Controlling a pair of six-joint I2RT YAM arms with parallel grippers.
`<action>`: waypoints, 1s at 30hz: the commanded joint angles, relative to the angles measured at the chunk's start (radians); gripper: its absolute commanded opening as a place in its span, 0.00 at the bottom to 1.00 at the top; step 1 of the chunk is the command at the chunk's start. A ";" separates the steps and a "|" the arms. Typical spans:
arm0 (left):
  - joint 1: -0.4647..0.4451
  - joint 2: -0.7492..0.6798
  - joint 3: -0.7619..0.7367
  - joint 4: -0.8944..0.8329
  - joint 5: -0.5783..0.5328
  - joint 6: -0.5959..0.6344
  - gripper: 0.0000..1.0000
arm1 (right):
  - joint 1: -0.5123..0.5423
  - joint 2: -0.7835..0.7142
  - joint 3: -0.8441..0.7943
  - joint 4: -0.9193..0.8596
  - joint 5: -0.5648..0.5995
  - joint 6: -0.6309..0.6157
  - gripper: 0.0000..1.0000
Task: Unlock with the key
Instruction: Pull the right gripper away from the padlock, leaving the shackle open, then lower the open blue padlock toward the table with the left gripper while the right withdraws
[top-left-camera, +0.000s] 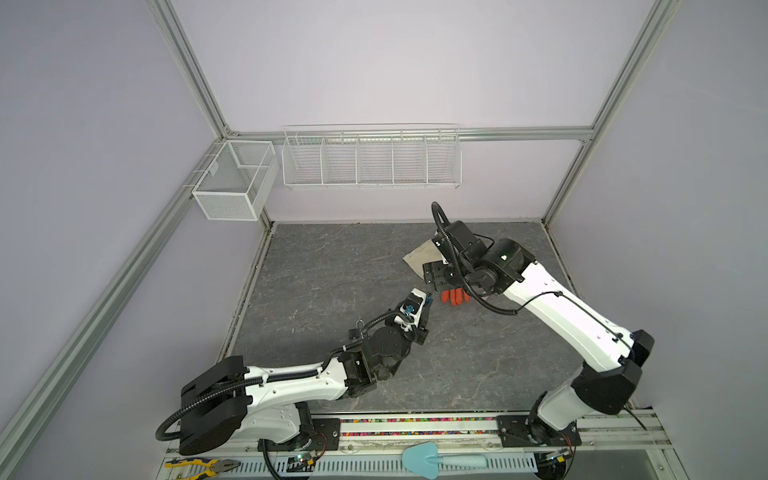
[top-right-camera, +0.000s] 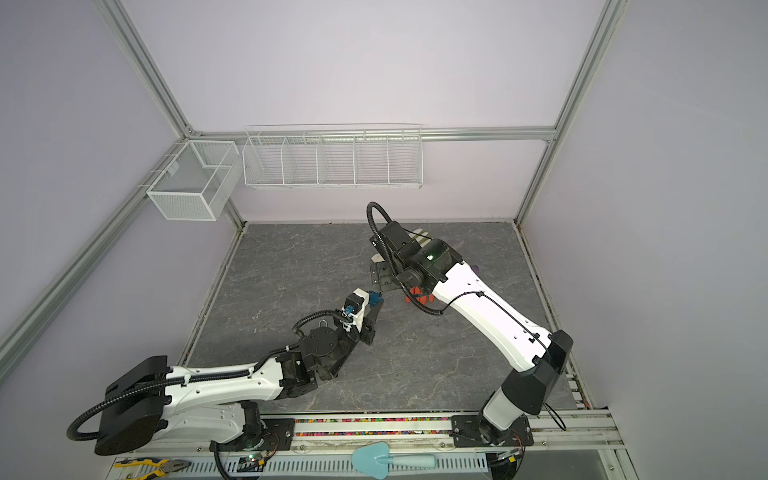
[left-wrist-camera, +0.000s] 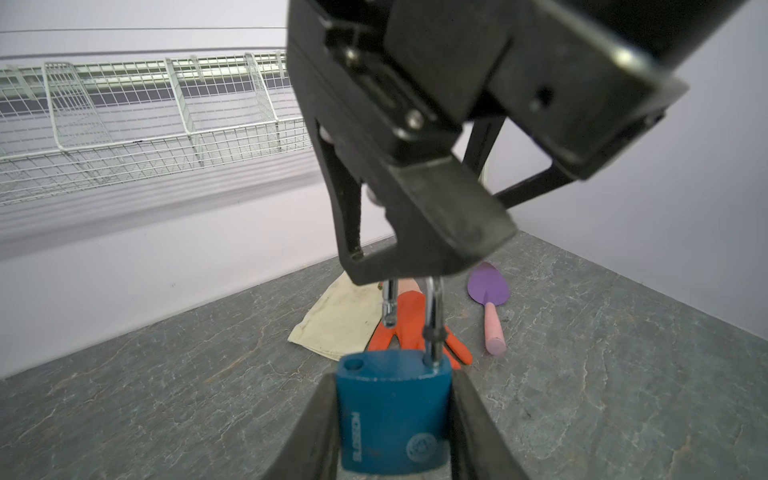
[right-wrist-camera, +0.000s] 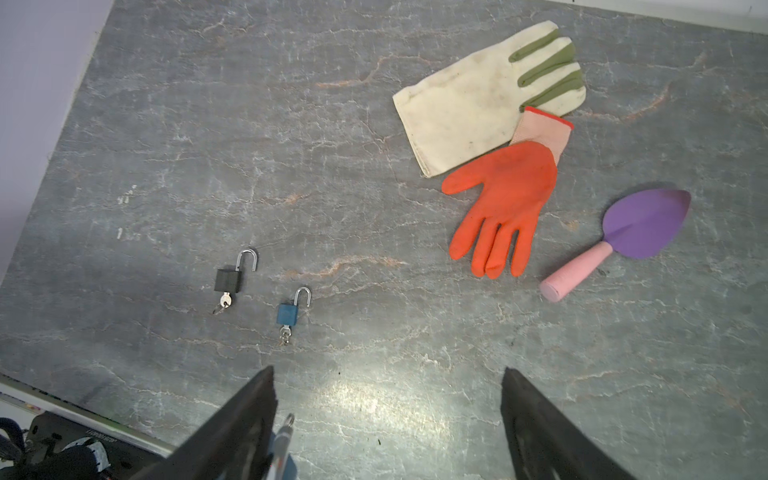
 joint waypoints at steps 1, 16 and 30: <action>-0.003 -0.018 -0.033 0.123 0.033 0.078 0.00 | -0.010 0.021 0.047 -0.141 0.000 -0.013 0.87; -0.003 -0.020 -0.124 0.273 0.152 0.169 0.00 | -0.022 0.002 0.128 -0.212 -0.028 -0.112 0.87; -0.003 -0.020 -0.126 0.285 0.146 0.154 0.00 | -0.002 0.091 0.125 -0.241 -0.018 -0.139 0.88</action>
